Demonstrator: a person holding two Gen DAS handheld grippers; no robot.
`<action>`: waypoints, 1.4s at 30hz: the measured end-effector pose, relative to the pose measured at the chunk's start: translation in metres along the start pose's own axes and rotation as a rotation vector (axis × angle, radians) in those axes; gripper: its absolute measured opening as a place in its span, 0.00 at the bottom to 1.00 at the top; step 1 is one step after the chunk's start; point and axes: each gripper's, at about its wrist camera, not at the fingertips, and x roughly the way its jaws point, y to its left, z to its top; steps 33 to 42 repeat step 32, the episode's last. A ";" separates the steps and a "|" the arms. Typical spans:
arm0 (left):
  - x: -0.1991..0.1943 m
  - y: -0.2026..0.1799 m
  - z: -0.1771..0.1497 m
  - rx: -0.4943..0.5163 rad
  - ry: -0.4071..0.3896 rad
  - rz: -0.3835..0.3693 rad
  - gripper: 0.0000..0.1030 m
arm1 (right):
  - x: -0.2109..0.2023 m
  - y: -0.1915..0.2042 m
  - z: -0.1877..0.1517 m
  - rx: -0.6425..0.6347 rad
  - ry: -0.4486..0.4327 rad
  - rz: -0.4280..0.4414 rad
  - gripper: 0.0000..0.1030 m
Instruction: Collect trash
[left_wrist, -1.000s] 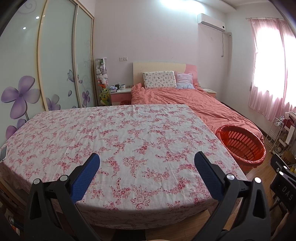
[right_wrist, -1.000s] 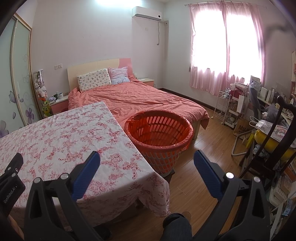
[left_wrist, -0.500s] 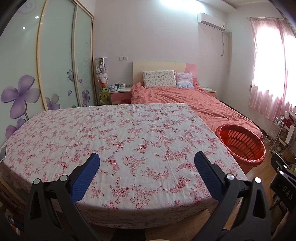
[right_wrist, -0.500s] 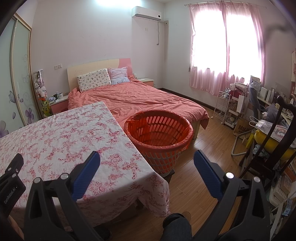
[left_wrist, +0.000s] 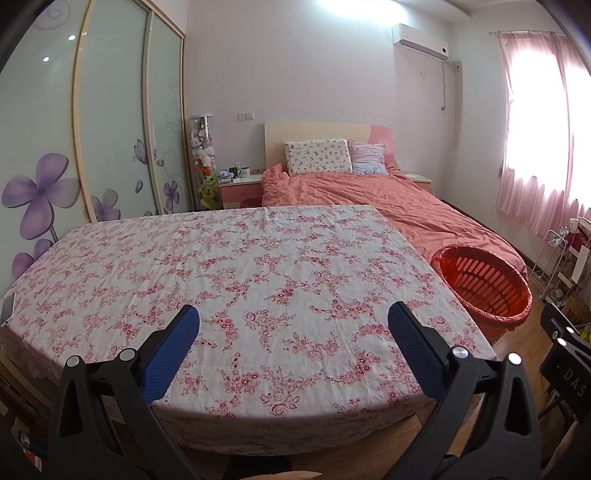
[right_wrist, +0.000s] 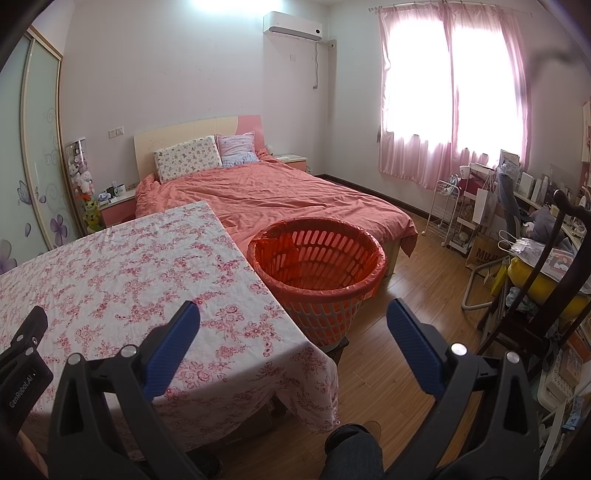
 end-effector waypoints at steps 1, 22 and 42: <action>0.000 0.000 0.000 0.000 0.001 0.001 0.98 | 0.000 0.000 0.000 0.000 0.000 0.000 0.96; 0.001 0.000 0.001 -0.001 -0.001 0.003 0.98 | 0.001 0.000 0.001 -0.001 0.001 0.002 0.96; 0.000 0.001 0.000 0.002 0.001 -0.001 0.98 | 0.001 0.001 0.001 -0.002 0.001 0.001 0.96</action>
